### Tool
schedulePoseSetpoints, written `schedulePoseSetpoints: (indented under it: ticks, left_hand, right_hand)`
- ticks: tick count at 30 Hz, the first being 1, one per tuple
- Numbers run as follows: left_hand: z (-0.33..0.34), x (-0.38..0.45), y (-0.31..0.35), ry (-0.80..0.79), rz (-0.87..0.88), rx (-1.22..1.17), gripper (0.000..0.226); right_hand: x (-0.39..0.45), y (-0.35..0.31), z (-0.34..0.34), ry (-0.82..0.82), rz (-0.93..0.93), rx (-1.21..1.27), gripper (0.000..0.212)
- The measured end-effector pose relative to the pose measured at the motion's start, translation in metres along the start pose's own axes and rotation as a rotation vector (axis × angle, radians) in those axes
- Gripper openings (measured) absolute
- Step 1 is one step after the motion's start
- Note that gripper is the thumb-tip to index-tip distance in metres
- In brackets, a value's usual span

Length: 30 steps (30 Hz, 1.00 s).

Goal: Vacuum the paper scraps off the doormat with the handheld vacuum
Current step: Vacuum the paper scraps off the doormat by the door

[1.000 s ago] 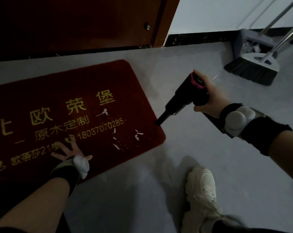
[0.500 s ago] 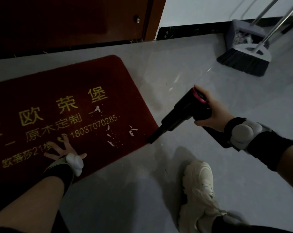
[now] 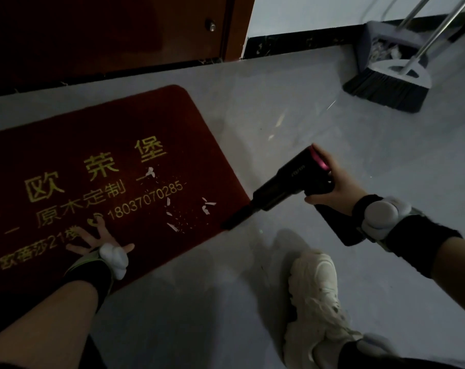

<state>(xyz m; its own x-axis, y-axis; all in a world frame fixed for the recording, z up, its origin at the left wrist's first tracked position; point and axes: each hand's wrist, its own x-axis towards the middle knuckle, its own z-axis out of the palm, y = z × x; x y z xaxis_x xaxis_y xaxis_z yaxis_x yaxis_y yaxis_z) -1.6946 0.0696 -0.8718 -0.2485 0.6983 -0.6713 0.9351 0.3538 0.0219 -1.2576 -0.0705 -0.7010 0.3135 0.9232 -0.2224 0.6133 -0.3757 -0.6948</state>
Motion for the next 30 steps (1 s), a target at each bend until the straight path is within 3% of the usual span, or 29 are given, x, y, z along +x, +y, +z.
schedulePoseSetpoints:
  ticks: [10, 18, 25, 30]
  left_hand:
    - [0.001, 0.004, -0.004, 0.004, 0.011, 0.015, 0.118]
    - [0.002, 0.006, -0.005, -0.010, 0.002, 0.012, 0.119]
    - [0.002, 0.009, -0.005, -0.008, 0.002, 0.027, 0.122]
    - [0.004, 0.010, -0.008, 0.008, 0.026, -0.011, 0.120]
  right_hand:
    - [0.008, 0.010, -0.015, 0.285, 0.057, 0.008, 0.106]
    - [0.009, 0.006, -0.039, 0.142, 0.067, -0.110, 0.108]
    - [0.025, -0.010, -0.025, 0.218, -0.004, -0.059, 0.109]
    - [0.032, -0.012, -0.030, 0.167, 0.021, -0.124, 0.111]
